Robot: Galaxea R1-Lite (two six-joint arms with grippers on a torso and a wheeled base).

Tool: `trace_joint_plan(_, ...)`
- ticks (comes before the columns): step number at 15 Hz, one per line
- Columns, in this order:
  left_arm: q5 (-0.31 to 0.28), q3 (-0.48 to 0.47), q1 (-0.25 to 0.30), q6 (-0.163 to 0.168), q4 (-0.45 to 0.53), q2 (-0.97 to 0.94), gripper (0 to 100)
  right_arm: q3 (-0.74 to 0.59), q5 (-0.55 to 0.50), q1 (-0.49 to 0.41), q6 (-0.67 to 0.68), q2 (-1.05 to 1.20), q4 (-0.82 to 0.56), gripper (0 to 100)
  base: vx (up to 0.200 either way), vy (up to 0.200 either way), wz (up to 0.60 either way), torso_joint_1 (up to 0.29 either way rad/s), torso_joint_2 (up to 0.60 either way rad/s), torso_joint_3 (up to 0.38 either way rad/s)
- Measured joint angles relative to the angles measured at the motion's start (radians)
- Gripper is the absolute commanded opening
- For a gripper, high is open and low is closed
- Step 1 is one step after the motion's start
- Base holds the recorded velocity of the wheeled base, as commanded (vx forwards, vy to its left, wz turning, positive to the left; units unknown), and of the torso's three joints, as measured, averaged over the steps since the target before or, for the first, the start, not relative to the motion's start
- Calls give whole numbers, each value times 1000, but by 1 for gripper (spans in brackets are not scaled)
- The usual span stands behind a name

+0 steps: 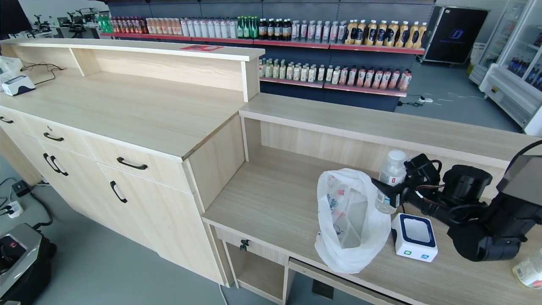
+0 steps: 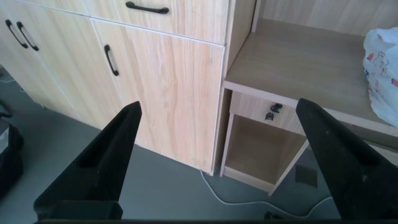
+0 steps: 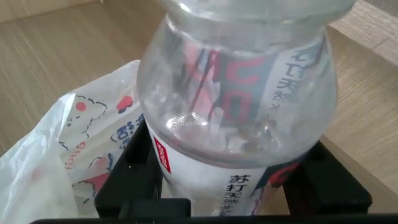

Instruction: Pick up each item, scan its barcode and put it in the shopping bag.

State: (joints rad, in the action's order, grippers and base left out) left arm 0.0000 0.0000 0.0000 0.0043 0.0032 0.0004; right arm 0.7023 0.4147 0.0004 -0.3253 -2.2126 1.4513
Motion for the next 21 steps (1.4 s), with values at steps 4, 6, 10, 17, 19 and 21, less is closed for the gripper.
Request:
trace_joint_plan(4, 0, 0, 0, 0, 0, 0, 100, 116, 5, 1, 36, -124, 10, 0, 0, 0, 0, 0, 0, 0)
trace_joint_plan(6, 0, 0, 0, 0, 0, 0, 100, 162, 5, -2, 43, -177, 10, 0, 0, 0, 0, 0, 0, 0)
trace_joint_plan(10, 0, 0, 0, 0, 0, 0, 100, 259, 5, 1, 122, -253, 0, 0, 0, 0, 0, 0, 0, 0)
trace_joint_plan(17, 0, 0, 0, 0, 0, 0, 100, 415, 5, 58, 148, -349, 7, 0, 0, 0, 0, 0, 0, 0)
trace_joint_plan(19, 0, 0, 0, 0, 0, 0, 100, 426, 6, 60, 147, -383, 10, 0, 0, 0, 0, 0, 0, 0)
trace_joint_plan(21, 0, 0, 0, 0, 0, 0, 100, 433, 5, 61, 147, -408, 13, 0, 0, 0, 0, 0, 0, 0)
